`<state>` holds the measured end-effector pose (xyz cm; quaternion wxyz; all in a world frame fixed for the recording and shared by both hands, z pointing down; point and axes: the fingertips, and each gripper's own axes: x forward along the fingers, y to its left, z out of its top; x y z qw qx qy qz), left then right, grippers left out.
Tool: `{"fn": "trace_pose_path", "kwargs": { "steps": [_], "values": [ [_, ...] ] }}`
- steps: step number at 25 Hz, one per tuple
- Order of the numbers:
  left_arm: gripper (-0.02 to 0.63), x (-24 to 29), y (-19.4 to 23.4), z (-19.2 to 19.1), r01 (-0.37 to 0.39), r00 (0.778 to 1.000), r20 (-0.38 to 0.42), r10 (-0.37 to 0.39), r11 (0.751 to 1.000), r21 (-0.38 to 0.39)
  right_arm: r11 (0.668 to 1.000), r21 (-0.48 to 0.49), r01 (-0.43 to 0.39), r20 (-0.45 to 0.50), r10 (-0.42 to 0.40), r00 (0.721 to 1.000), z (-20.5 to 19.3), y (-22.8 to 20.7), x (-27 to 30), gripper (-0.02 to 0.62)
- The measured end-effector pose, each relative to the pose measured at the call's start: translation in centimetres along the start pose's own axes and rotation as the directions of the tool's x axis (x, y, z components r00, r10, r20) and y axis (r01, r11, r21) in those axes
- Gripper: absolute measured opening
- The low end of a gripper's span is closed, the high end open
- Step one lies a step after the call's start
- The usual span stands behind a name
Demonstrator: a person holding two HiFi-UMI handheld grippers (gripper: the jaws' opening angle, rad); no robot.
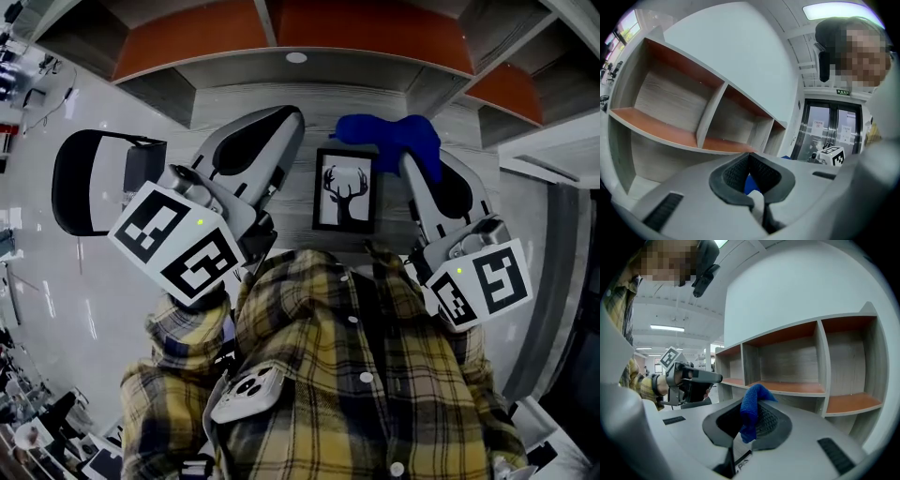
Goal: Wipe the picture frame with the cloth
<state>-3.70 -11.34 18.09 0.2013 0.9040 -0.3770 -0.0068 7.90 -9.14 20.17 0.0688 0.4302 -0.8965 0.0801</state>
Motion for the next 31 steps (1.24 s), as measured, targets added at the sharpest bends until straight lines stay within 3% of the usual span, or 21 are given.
{"fn": "trace_pose_path", "kwargs": {
  "steps": [31],
  "values": [
    [0.005,0.3,-1.9,-1.5,0.032,0.999,-0.022,-0.033,0.999,-0.022,1.000,-0.013,-0.002,-0.028,0.001,1.000,-1.2,0.4,-0.4,0.040]
  ]
}}
